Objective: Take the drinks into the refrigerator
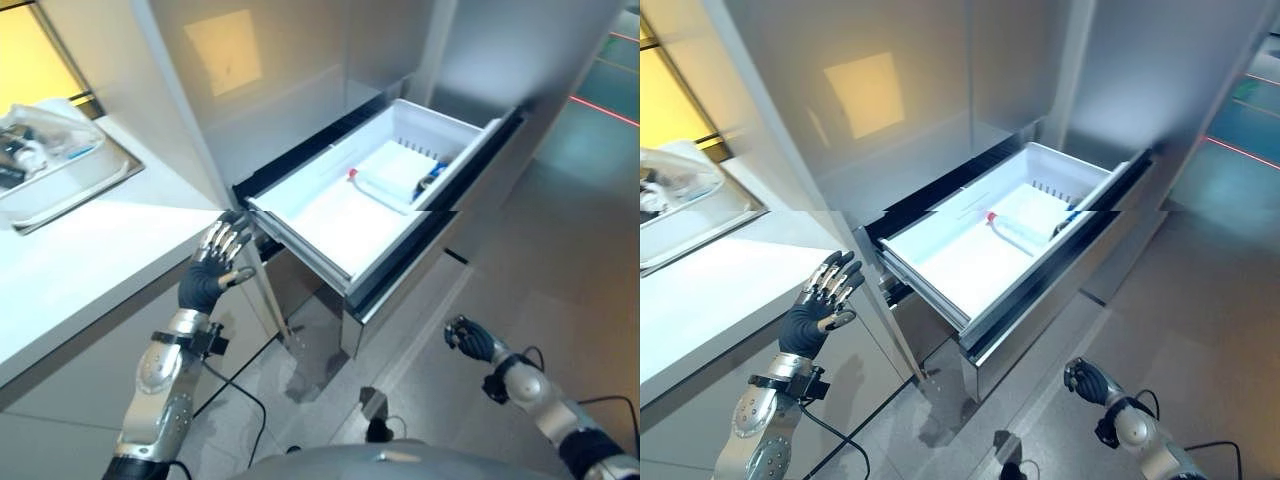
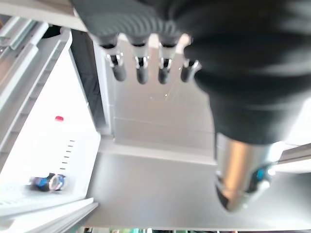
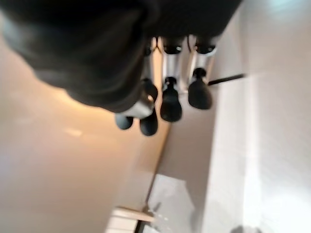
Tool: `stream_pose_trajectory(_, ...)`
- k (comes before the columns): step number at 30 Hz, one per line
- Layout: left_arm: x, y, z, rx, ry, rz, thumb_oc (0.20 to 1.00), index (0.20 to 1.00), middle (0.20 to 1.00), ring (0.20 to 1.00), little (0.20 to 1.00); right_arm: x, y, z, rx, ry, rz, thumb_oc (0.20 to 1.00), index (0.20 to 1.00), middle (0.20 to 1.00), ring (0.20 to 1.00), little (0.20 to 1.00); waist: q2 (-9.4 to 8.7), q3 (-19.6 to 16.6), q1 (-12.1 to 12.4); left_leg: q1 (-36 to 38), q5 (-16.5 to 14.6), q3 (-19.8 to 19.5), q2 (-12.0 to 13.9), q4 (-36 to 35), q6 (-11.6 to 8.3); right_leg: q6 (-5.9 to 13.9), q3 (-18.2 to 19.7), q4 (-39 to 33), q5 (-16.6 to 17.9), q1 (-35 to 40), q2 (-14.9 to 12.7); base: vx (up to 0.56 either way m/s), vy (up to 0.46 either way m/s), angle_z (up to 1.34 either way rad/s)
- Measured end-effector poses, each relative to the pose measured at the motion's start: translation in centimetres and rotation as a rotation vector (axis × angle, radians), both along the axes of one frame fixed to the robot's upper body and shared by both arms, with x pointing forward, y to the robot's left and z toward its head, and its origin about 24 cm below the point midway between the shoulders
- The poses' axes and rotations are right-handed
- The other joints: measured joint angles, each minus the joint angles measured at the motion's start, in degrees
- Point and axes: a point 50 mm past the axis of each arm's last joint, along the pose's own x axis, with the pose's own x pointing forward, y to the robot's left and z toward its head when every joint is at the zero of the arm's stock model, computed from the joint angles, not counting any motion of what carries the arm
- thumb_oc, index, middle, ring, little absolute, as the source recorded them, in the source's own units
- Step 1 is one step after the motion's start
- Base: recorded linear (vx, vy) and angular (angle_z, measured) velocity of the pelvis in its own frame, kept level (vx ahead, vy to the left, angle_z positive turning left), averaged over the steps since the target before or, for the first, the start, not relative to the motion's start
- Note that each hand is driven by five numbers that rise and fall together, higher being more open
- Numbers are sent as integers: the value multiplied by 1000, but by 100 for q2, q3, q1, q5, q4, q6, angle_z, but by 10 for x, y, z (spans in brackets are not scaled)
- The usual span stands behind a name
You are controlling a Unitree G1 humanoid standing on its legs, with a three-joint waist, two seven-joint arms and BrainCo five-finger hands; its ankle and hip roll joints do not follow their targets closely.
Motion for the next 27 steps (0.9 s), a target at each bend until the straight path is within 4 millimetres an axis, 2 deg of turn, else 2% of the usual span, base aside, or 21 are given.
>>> stream_pose_trajectory(4, 1, -9, 3, -3, -12, -41, 1000, 1000, 1000, 1000, 1000, 26, 20, 14, -17, -54, 102, 200, 200, 200, 200, 200, -14, 6, 174, -6, 50, -208, -23, 1, -6, 10, -269, 1, -44, 94, -46, 12, -18, 25)
stream_pose_trajectory(9, 1, -10, 5, 14, -18, -63, 1000, 1000, 1000, 1000, 1000, 41, 31, 21, -61, -58, 172, 200, 200, 200, 200, 200, -80, 46, 145, -17, 101, -469, -27, 2, -25, 1, -510, 2, -85, 224, -58, 3, -15, 25)
stream_pose_trajectory(13, -1, -19, 15, 21, -57, -136, 1000, 1000, 1000, 1000, 1000, 58, 44, 33, -101, -87, 251, 200, 200, 200, 200, 200, -95, 49, 178, -97, 147, -639, -15, 1, -49, 3, -646, 2, -130, 213, -54, -19, -12, 21)
stream_pose_trajectory(17, -1, -22, 22, 38, -81, -182, 1000, 1000, 1000, 1000, 1000, 79, 59, 52, -123, -145, 319, 200, 200, 200, 200, 200, -93, 64, 381, -317, 178, -1041, -5, 54, -85, -42, -1071, 23, -125, 177, -53, -38, -28, 30)
stream_pose_trajectory(20, -1, -27, 22, 47, -81, -217, 1000, 1000, 1000, 1000, 1000, 88, 58, 64, -153, -177, 333, 200, 200, 200, 200, 200, -105, 83, 599, -517, 260, -1444, -47, 139, -198, -78, -1450, 25, -159, 184, -50, -40, -47, 78)
stream_pose_trajectory(21, -1, -28, 24, 46, -90, -227, 1000, 1000, 1000, 1000, 1000, 93, 57, 70, -170, -195, 342, 200, 200, 200, 200, 200, -126, 88, 591, -629, 293, -1643, -68, 215, -212, -90, -1623, 32, -193, 179, -51, -34, -47, 83)
stream_pose_trajectory(22, -2, -28, 24, 33, -87, -235, 1000, 1000, 1000, 1000, 1000, 100, 60, 80, -173, -229, 346, 200, 200, 200, 200, 200, -95, 120, 843, -734, 332, -1736, -60, 214, -252, -101, -1765, 33, -199, 171, -32, -34, -47, 77)
stream_pose_trajectory(23, -2, -29, 25, 31, -88, -240, 1000, 1000, 1000, 1000, 1000, 104, 62, 85, -177, -247, 350, 200, 200, 200, 200, 200, -84, 128, 908, -790, 335, -1814, -73, 238, -259, -104, -1838, 32, -199, 167, -33, 2, -58, 68)
stream_pose_trajectory(24, -1, -30, 27, 30, -98, -248, 1000, 1000, 1000, 1000, 1000, 112, 65, 99, -176, -297, 353, 200, 200, 200, 200, 200, -75, 140, 881, -851, 368, -2027, -117, 300, -272, -100, -2015, 34, -223, 181, -54, 9, -42, 64)
stream_pose_trajectory(25, -1, -30, 28, 28, -99, -251, 1000, 1000, 1000, 1000, 1000, 118, 69, 107, -169, -330, 353, 200, 200, 200, 200, 200, -47, 159, 1009, -910, 378, -2081, -121, 299, -276, -104, -2086, 35, -233, 199, -50, 20, -72, 76)
stream_pose_trajectory(26, 1, -31, 30, 31, -107, -266, 1000, 1000, 1000, 1000, 1000, 129, 76, 129, -159, -418, 353, 200, 200, 200, 200, 200, -43, 186, 1079, -940, 361, -2215, -150, 326, -262, -106, -2214, 34, -245, 203, -58, 24, -37, 45)
stream_pose_trajectory(27, 2, -32, 31, 32, -112, -273, 1000, 1000, 1000, 1000, 1000, 133, 80, 137, -148, -448, 352, 200, 200, 200, 200, 200, -26, 202, 1178, -1007, 379, -2273, -157, 329, -261, -99, -2277, 35, -252, 225, -53, 42, -47, 58)
